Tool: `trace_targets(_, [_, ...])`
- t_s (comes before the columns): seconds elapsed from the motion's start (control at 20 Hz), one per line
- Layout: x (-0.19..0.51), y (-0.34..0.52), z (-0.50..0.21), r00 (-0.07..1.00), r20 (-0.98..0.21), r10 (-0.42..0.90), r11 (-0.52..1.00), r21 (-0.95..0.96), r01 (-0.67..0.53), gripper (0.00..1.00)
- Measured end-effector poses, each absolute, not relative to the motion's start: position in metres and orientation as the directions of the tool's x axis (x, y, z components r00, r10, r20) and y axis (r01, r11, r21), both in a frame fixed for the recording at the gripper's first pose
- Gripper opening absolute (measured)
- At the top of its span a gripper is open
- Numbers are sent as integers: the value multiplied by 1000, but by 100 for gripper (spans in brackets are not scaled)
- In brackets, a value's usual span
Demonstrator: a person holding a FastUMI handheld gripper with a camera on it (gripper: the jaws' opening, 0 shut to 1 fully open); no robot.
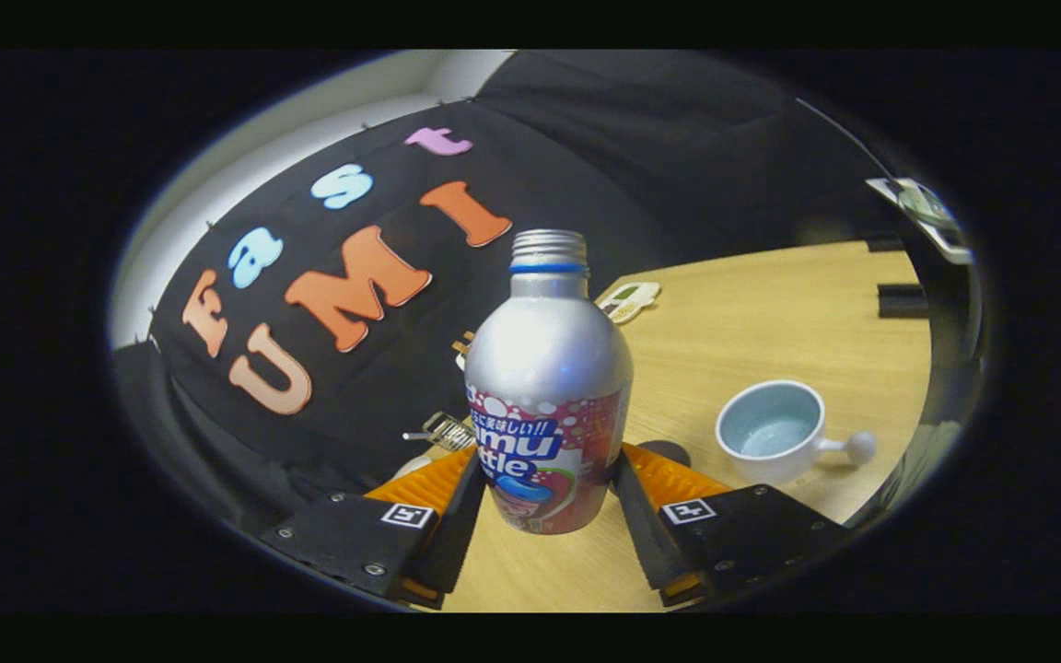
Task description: Take the bottle from table, then pour the juice into the cup, finally place the bottle on the coaster
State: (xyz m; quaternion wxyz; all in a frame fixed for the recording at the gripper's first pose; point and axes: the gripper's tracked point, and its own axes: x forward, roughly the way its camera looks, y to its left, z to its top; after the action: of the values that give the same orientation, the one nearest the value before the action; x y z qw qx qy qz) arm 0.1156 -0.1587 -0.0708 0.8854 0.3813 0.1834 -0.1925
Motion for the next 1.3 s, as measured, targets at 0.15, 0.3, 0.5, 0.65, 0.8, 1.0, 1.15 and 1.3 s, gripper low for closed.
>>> trace_targets(0.15, [122, -159, -73, 848, -463, -257, 775, 426, 467, 75])
trace_targets(0.3, [133, -162, -75, 848, -434, -303, 847, 286, 449, 75])
trace_targets(0.5, [149, -152, -91, 866, -397, -305, 902, 171, 396, 75])
trace_targets(0.65, [163, -145, -109, 879, -378, -289, 926, 122, 357, 75])
trace_targets(0.8, [170, -152, -127, 865, -376, -332, 919, 77, 387, 75])
trace_targets(1.0, [176, -152, -154, 844, -412, -343, 915, 57, 400, 76])
trace_targets(1.15, [183, -148, -178, 828, -441, -347, 914, 40, 404, 77])
trace_targets(1.3, [182, -147, -188, 816, -458, -353, 909, 39, 415, 77])
